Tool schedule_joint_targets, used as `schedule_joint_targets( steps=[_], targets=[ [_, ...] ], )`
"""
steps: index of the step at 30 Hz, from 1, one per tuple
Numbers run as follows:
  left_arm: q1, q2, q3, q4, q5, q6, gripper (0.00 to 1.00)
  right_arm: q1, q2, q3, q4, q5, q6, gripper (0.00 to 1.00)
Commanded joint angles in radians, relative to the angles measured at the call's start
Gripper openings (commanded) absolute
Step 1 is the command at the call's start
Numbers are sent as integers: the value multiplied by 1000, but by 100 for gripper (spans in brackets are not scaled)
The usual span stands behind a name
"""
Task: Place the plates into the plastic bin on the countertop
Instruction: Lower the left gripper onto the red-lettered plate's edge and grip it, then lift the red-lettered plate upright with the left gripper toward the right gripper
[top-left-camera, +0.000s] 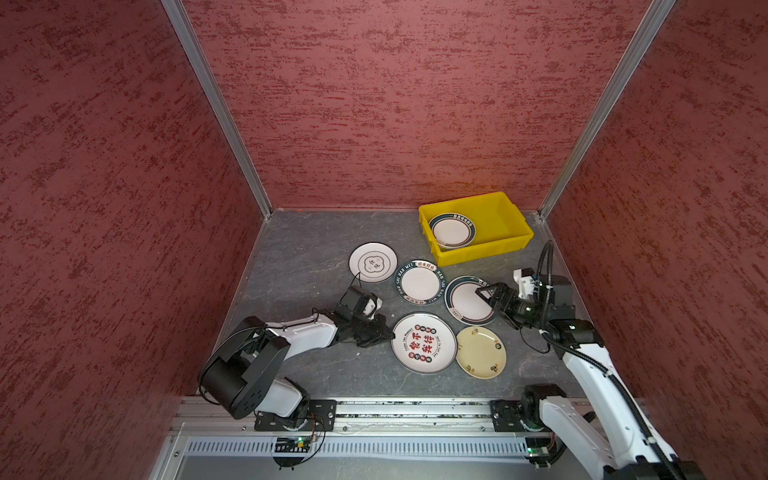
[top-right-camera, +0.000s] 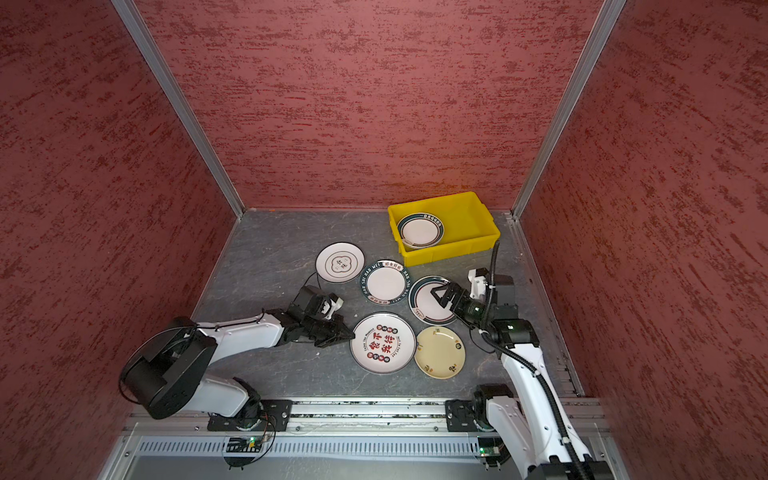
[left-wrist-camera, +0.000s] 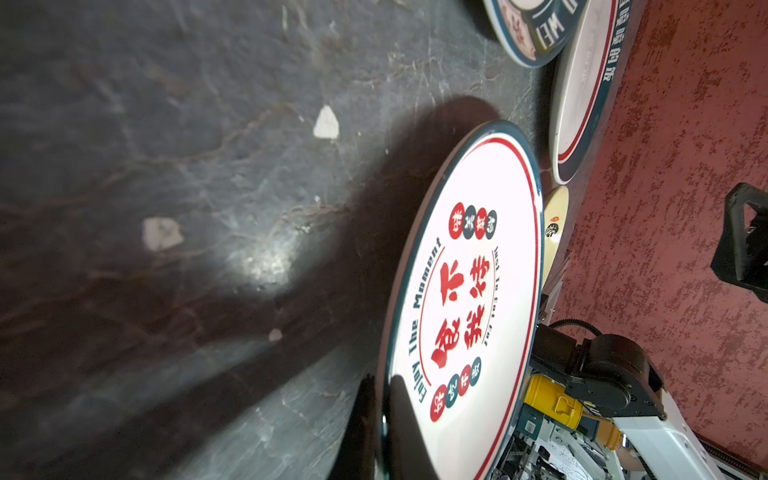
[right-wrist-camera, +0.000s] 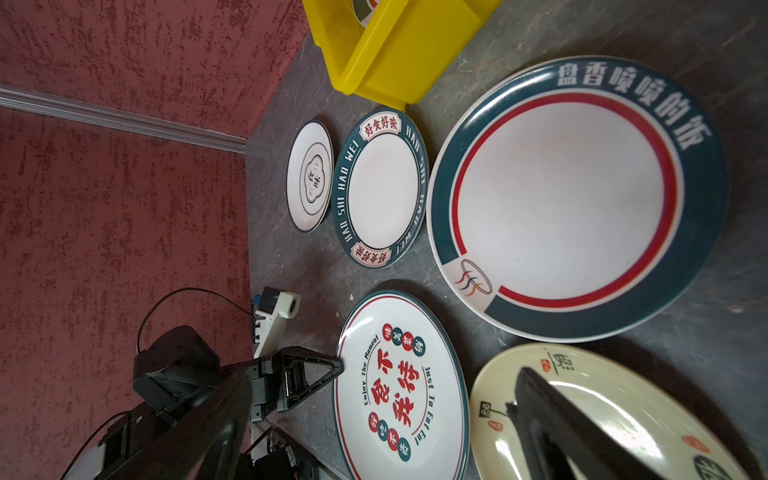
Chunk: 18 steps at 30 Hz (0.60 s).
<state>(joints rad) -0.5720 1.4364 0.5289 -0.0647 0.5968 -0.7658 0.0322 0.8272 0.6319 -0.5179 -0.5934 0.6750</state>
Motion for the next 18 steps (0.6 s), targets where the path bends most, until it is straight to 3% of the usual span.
schedule_joint_targets(
  steps=[1, 10, 18],
  targets=[
    [28, -53, -13, -39, -1, 7, 0, 4, 10, -12, 51, -19, 18, 99],
    [119, -266, -74, 19, -9, -115, 0, 4, -27, -67, 149, -24, 75, 99],
    [142, -424, -67, 18, -92, -183, 0, 4, 15, -99, 205, -47, 161, 99]
  ],
)
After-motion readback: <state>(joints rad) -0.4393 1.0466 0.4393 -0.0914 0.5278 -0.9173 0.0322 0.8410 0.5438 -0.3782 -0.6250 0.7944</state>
